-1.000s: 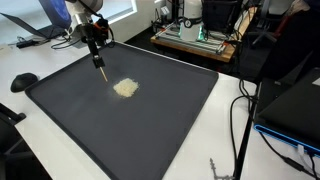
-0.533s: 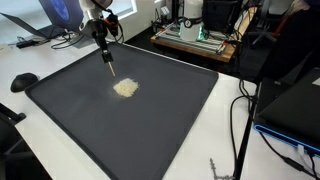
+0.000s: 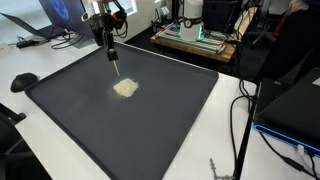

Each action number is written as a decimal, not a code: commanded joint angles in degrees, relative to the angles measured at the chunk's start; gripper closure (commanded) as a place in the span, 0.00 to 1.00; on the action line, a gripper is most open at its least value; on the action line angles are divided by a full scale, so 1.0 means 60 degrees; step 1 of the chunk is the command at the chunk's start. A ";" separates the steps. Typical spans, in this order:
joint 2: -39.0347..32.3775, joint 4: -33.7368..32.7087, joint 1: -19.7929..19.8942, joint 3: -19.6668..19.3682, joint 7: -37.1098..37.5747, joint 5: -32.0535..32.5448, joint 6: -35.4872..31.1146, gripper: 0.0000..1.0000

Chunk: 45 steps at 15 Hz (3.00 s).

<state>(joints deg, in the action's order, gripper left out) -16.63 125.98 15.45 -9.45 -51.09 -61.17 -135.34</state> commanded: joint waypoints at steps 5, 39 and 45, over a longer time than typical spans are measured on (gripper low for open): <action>0.1940 0.1553 -0.1039 0.0126 0.1760 0.4043 -0.1587 0.97; 0.0187 -0.0841 -0.2354 0.1325 0.5949 1.2074 -0.1799 0.97; -0.0600 -0.1406 -0.2306 0.1162 0.5965 1.2207 -0.1792 0.97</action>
<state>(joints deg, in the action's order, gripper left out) -17.63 119.85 1.43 -1.90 -17.05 10.04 -145.62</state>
